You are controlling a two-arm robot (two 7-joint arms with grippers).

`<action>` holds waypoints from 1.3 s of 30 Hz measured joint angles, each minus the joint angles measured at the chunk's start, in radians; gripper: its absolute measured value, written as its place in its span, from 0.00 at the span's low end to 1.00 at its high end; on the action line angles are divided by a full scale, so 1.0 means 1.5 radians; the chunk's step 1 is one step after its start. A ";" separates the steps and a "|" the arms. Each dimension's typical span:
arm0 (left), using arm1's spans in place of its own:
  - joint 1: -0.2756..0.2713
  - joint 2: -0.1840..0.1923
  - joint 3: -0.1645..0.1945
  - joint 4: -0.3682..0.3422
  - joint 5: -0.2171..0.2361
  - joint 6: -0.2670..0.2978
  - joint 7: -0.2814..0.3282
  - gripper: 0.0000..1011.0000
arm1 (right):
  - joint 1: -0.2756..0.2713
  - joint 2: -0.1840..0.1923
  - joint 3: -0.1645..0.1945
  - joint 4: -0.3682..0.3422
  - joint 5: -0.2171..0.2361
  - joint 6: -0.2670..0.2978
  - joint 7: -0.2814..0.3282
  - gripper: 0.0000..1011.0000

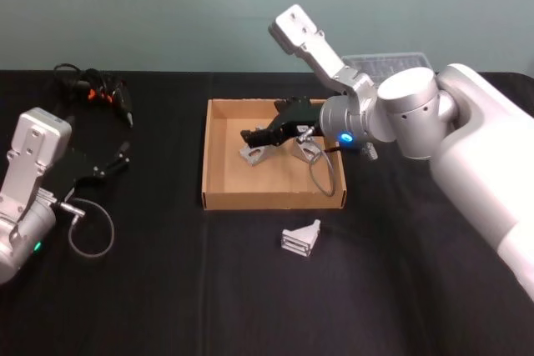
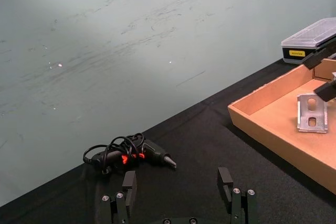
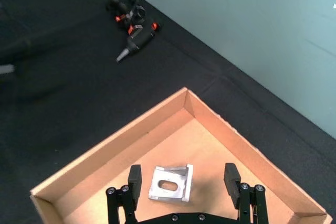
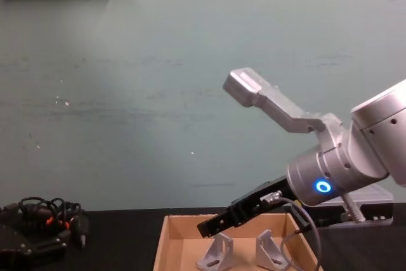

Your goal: Use one hand to pick up the angle iron from the table and place it into the box.

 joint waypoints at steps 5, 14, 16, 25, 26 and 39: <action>0.000 0.000 0.000 0.000 0.000 0.000 0.000 1.00 | -0.044 0.032 0.016 -0.090 0.008 0.015 0.000 0.99; 0.000 0.000 0.000 0.000 0.000 0.000 0.000 1.00 | -0.150 0.112 0.054 -0.269 0.052 0.031 0.007 0.99; 0.000 0.000 0.000 0.000 0.000 0.000 0.000 1.00 | -0.179 0.133 0.065 -0.310 0.067 0.033 0.007 0.99; 0.000 0.000 0.000 0.000 0.000 0.000 0.000 1.00 | -0.295 0.206 0.110 -0.451 0.133 0.031 0.013 0.99; 0.000 0.000 0.000 0.000 0.000 0.000 0.000 1.00 | -0.304 0.211 0.114 -0.460 0.138 0.031 0.013 0.99; 0.000 0.000 0.000 0.000 0.000 0.000 0.000 1.00 | -0.418 0.285 0.142 -0.565 0.197 0.038 0.002 0.99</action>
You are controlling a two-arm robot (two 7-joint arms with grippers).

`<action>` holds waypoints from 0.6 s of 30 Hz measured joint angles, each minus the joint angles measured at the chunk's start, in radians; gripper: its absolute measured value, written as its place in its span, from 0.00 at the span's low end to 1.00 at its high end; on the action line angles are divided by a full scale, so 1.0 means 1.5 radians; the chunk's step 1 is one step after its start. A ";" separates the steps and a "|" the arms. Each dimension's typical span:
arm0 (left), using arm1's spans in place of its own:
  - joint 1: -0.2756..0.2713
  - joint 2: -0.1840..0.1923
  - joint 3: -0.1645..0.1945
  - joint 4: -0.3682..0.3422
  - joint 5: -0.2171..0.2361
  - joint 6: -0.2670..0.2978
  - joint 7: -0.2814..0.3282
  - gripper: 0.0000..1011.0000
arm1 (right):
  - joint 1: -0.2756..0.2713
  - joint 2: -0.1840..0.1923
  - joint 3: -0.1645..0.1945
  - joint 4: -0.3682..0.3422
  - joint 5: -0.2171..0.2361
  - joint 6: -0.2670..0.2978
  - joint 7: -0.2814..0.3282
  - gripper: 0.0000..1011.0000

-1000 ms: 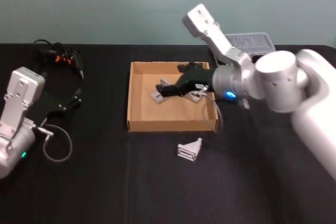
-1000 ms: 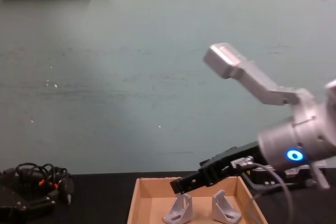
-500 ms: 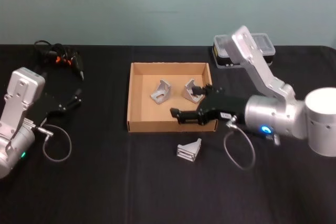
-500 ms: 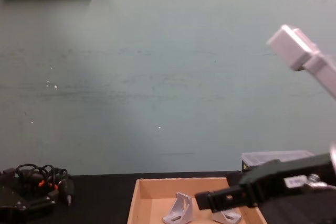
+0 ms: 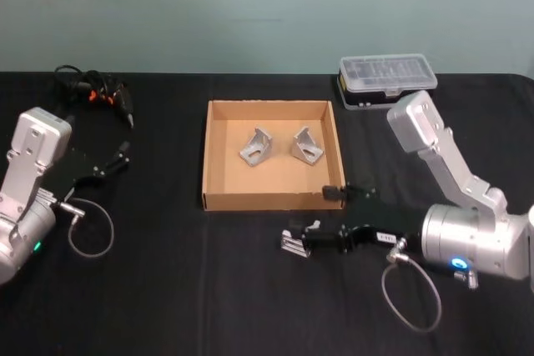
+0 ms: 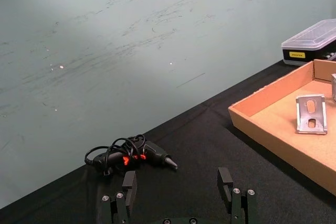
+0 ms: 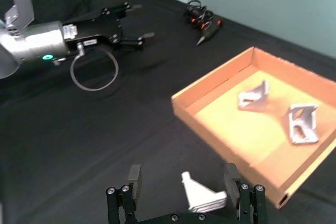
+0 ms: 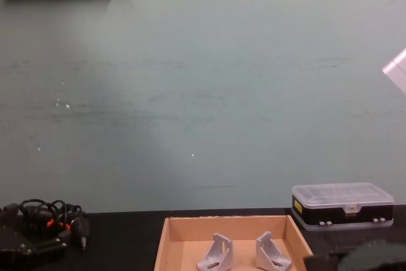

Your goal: Use one hand to pick up the angle iron from the table and place it into the box.

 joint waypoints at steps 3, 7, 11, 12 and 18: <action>0.000 0.000 0.000 0.000 0.000 0.000 0.000 1.00 | -0.010 0.007 -0.004 -0.010 0.009 0.006 0.000 0.99; 0.000 0.000 0.000 0.000 0.000 0.000 0.000 1.00 | -0.013 0.011 -0.012 -0.015 0.011 0.011 -0.004 0.99; 0.000 0.000 0.000 0.000 0.000 0.000 0.000 1.00 | -0.011 0.015 -0.025 -0.020 0.007 0.029 -0.024 0.99; 0.000 0.000 0.000 0.000 0.000 0.000 0.000 1.00 | -0.010 0.015 -0.028 -0.021 0.004 0.034 -0.029 0.99; 0.000 0.000 0.000 0.000 0.000 0.000 0.000 1.00 | -0.005 0.013 -0.045 -0.028 -0.007 0.068 -0.070 0.99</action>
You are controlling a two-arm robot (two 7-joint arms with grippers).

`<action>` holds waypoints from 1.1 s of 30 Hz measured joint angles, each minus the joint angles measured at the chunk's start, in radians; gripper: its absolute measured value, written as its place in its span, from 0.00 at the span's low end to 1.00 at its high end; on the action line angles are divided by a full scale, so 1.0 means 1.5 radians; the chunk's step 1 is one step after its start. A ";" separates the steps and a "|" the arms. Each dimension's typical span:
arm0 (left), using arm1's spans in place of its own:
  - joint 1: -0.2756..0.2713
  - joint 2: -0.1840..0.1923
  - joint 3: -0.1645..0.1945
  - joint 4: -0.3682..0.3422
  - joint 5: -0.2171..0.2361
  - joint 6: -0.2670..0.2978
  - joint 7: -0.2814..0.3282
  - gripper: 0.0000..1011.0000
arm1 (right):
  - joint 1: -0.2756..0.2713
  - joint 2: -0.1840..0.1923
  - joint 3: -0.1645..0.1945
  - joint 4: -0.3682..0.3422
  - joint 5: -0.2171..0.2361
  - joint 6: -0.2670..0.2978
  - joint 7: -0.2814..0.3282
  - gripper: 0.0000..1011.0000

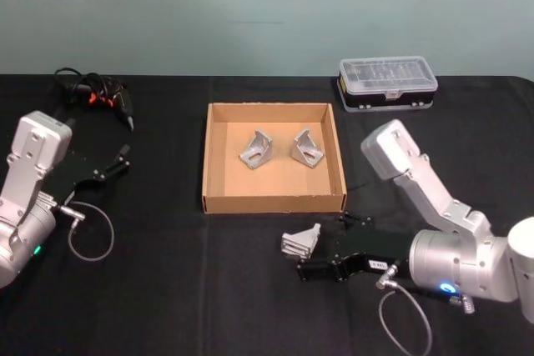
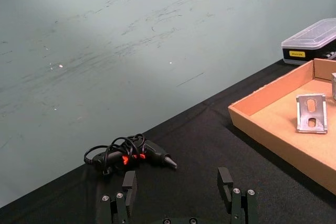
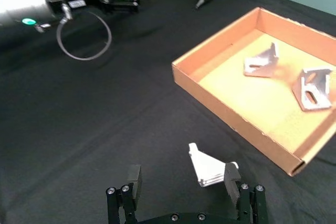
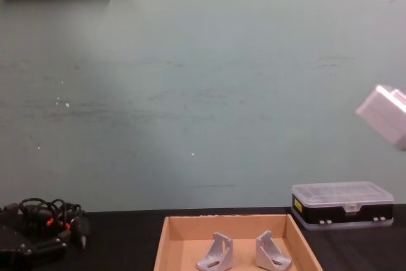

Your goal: Use one hand to pick up the angle iron from the table and place it into the box.

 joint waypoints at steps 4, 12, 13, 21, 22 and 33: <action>0.000 0.000 0.000 0.000 0.000 0.000 0.000 1.00 | 0.000 -0.008 -0.007 -0.004 -0.012 0.017 -0.031 0.99; 0.000 0.000 0.000 0.000 0.000 0.000 0.000 1.00 | -0.014 -0.037 -0.008 -0.014 -0.052 0.035 -0.093 0.99; 0.000 0.000 0.000 0.000 0.000 0.000 0.000 1.00 | -0.015 -0.039 -0.007 -0.014 -0.054 0.036 -0.097 0.99; 0.000 0.000 0.000 0.000 0.000 0.000 0.000 1.00 | -0.026 -0.066 0.004 -0.006 -0.073 0.037 -0.121 0.99; 0.000 0.000 0.000 0.000 0.000 0.000 0.000 1.00 | -0.026 -0.068 0.004 -0.004 -0.074 0.036 -0.121 0.99; 0.000 0.000 0.000 0.000 0.000 0.000 0.000 1.00 | -0.023 -0.090 0.012 0.028 -0.084 0.021 -0.108 0.99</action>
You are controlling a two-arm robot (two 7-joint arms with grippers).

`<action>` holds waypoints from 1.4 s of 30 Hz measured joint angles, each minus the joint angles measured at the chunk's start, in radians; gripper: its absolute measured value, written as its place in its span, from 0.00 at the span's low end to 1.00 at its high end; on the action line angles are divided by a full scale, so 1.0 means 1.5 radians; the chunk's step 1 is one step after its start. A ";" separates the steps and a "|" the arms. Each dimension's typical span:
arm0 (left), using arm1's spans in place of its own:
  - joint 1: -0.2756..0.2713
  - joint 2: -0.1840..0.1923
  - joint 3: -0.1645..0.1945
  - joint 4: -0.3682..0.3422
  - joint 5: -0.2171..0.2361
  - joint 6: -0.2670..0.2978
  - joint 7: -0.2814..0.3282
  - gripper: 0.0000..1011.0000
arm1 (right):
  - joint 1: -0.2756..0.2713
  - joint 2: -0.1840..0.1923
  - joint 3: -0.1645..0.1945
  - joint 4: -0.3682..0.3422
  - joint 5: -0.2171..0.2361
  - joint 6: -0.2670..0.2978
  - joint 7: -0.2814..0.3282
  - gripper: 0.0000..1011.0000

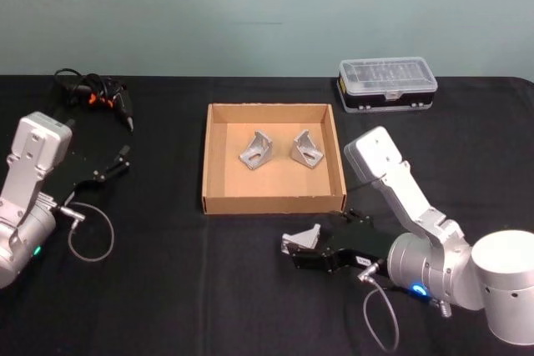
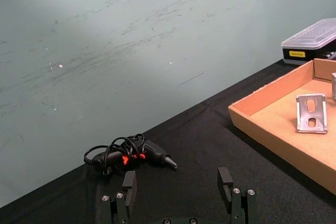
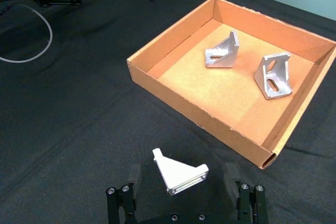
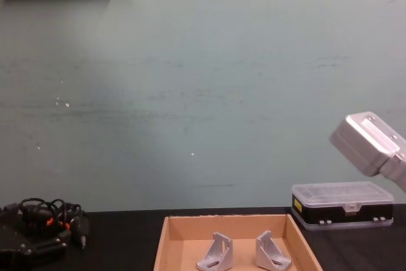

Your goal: Use one hand to pick up the angle iron from the table and place it into the box.

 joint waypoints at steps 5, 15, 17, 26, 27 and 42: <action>0.000 0.000 0.000 0.000 0.000 0.000 0.000 1.00 | 0.004 -0.007 0.001 0.016 -0.002 -0.005 0.014 0.99; 0.000 0.000 0.000 0.000 0.000 0.000 0.000 1.00 | 0.010 -0.020 0.003 0.040 -0.016 -0.014 0.031 0.99; 0.000 0.000 0.000 0.000 0.000 0.000 0.000 1.00 | 0.011 -0.022 0.004 0.042 -0.019 -0.015 0.032 0.99; 0.000 0.000 0.000 0.000 0.000 0.000 0.000 1.00 | 0.011 -0.033 0.010 0.060 -0.031 -0.031 0.045 0.99; 0.000 0.000 0.000 0.000 0.000 0.000 0.000 1.00 | 0.011 -0.033 0.010 0.060 -0.031 -0.031 0.045 0.99; 0.000 0.000 0.000 0.000 0.000 0.000 0.000 1.00 | 0.020 -0.046 0.009 0.082 -0.046 -0.036 0.060 0.99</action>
